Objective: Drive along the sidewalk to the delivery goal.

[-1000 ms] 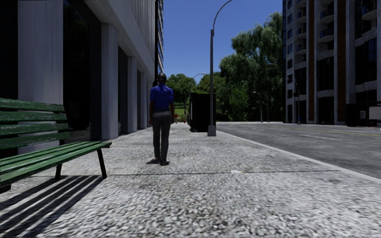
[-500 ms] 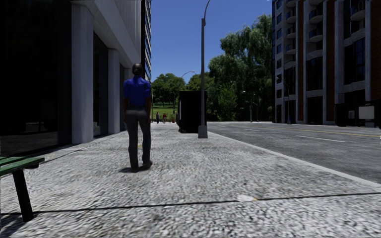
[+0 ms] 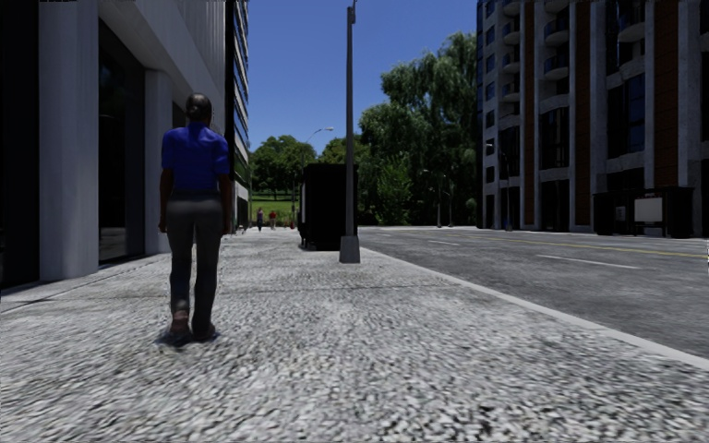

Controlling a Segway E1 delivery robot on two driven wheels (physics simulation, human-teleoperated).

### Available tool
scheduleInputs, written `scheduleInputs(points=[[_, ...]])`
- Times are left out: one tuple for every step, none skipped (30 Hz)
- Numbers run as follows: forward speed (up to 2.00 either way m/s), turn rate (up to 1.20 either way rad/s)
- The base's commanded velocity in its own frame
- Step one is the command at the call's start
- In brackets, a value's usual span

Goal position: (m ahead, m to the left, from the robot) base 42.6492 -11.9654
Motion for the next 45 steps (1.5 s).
scheduleInputs(points=[[2.0,-0.3],[2.0,-0.3],[2.0,-0.3],[2.0,-0.3],[2.0,-0.27],[2.0,-0.18],[2.0,-0.03],[2.0,-0.03],[2.0,0.0],[2.0,0.0],[2.0,0.0],[2.0,0.0],[2.0,0.0],[2.0,0.0],[2.0,0.0],[2.0,0.0],[2.0,0.0],[2.0,0.0],[2.0,0.0],[2.0,0.0],[2.0,0.0],[2.0,0.0],[2.0,0.0],[2.0,0.0],[2.0,0.0],[2.0,0.0],[2.0,0.0],[2.0,0.0],[2.0,0.0],[2.0,0.0],[2.0,0.07],[2.0,0.12],[2.0,0.17],[2.0,0.17],[2.0,0.23],[2.0,0.28],[2.0,0.38],[2.0,0.38],[2.0,0.46],[2.0,0.5],[2.0,0.5],[2.0,0.52],[2.0,0.52],[2.0,0.49],[2.0,0.49]])
